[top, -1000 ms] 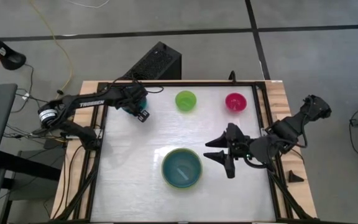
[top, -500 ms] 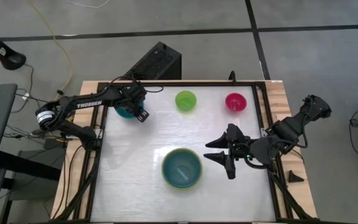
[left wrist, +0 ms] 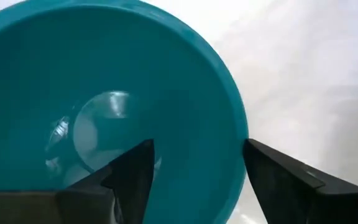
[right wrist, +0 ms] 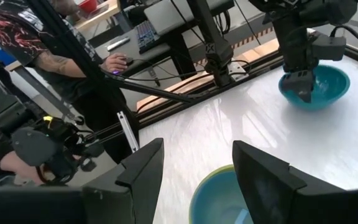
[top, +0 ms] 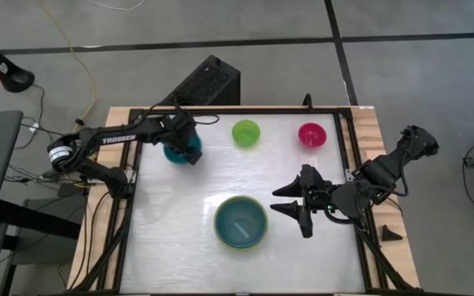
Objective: Nest bowls inside each other
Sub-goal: Stack the dark blue bowl on top of the blue bowl, then stack the light green bowl on top of the dark blue bowl
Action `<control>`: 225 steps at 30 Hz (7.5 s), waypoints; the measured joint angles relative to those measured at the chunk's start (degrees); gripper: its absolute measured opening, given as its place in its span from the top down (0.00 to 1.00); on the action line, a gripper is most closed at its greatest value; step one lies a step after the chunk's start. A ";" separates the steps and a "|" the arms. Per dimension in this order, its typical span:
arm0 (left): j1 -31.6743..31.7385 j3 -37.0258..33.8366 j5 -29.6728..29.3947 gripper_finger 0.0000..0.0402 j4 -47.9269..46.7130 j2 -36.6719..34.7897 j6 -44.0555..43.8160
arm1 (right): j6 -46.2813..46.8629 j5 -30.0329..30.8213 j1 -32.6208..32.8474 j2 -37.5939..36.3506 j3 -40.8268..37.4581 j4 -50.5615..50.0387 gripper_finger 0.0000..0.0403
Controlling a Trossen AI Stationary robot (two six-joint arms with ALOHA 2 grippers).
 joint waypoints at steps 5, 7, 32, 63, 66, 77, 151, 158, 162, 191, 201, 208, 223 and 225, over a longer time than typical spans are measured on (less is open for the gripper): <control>-2.12 0.00 6.44 0.41 5.54 0.00 -5.56 | 0.00 -0.06 0.00 0.01 0.00 -0.02 0.44; -3.81 0.00 7.49 0.41 6.84 0.00 -7.21 | 0.00 -0.12 0.01 0.01 0.00 -0.02 0.44; -11.75 0.51 0.24 0.94 4.98 6.79 -5.79 | 1.91 5.39 7.45 0.01 -0.02 2.37 0.44; -53.90 37.87 -6.70 1.00 7.27 27.75 -14.42 | 3.19 15.25 12.70 -0.05 -0.02 -3.48 0.44; -53.85 48.16 -8.78 1.00 -4.82 36.21 -10.53 | 4.61 17.40 15.02 -0.06 -0.02 -3.49 0.44; -53.67 71.23 -13.31 0.96 -27.78 53.53 -6.13 | 10.88 30.80 25.62 0.01 -0.02 -4.23 0.44; -1.09 47.76 10.63 0.27 -16.00 29.70 29.33 | -15.28 -37.06 -49.82 -0.98 -34.16 23.04 0.44; 1.44 47.76 11.68 0.27 -19.99 28.95 30.18 | -20.49 -45.34 -56.18 10.41 -33.90 32.06 0.44; 1.88 47.82 12.09 0.27 -21.73 28.57 30.21 | -22.93 -47.29 -58.50 16.12 -31.00 34.13 0.44; 2.44 47.78 12.50 0.27 -27.71 27.75 29.87 | -31.40 -49.40 -59.04 34.46 -8.35 3.24 0.94; 5.36 47.78 11.22 0.27 -28.40 25.80 30.74 | -23.19 -54.28 -43.71 17.87 -8.35 1.70 0.94; 6.62 47.78 11.53 0.27 -28.82 25.66 30.76 | -14.63 -53.05 -27.05 17.88 -8.31 8.35 0.94; 6.50 47.78 13.20 0.27 -28.90 25.66 27.22 | -5.75 -48.30 -18.49 33.49 -8.38 10.90 0.76; 6.34 47.78 13.24 0.27 -28.93 25.66 26.99 | -4.59 -48.22 -18.58 33.38 -8.38 14.38 0.63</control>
